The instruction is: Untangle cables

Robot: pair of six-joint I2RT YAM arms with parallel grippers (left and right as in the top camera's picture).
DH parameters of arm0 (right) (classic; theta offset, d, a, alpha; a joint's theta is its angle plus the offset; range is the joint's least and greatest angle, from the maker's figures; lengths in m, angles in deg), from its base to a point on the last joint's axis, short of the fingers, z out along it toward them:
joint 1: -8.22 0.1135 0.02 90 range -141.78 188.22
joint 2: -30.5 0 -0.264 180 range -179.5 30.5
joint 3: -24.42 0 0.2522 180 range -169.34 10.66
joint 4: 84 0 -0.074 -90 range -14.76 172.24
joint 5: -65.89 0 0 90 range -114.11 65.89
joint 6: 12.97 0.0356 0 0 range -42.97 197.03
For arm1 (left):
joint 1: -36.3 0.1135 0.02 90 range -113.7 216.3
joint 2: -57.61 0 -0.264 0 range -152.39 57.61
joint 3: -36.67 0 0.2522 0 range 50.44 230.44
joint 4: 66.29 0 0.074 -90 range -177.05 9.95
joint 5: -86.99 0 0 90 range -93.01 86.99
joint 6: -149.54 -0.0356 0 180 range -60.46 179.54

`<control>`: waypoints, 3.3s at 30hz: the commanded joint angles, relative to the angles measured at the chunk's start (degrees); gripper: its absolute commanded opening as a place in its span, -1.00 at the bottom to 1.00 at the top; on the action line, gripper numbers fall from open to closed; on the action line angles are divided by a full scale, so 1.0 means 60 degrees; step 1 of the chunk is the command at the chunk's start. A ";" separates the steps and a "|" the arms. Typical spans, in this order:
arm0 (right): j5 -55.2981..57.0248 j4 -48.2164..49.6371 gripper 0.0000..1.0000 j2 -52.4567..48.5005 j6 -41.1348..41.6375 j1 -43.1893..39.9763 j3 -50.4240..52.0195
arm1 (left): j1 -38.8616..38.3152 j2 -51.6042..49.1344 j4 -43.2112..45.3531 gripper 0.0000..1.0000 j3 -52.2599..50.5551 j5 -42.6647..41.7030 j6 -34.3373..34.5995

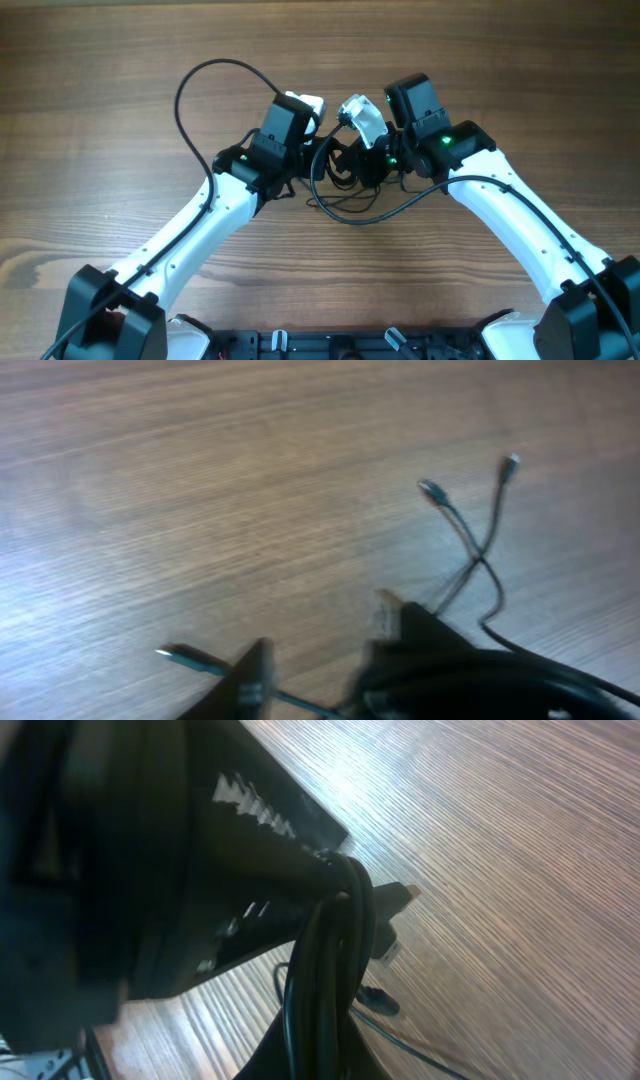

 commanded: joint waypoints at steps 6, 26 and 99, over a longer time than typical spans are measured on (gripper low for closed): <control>-0.1767 0.0055 -0.91 0.0004 -0.0095 -0.0044 -0.0025 | 0.0328 -0.0419 -0.0146 -0.86 -0.0015 0.0321 0.1985; -0.0696 -0.0095 0.21 0.0004 0.1479 -0.1231 -0.0025 | 0.2787 0.0171 -0.0401 -0.92 -0.0015 -0.1705 0.1723; -0.0736 0.1639 0.37 -0.0029 0.0357 -0.0164 -0.0022 | 0.3257 0.0667 -0.1523 -0.92 -0.0011 -0.4586 -0.3118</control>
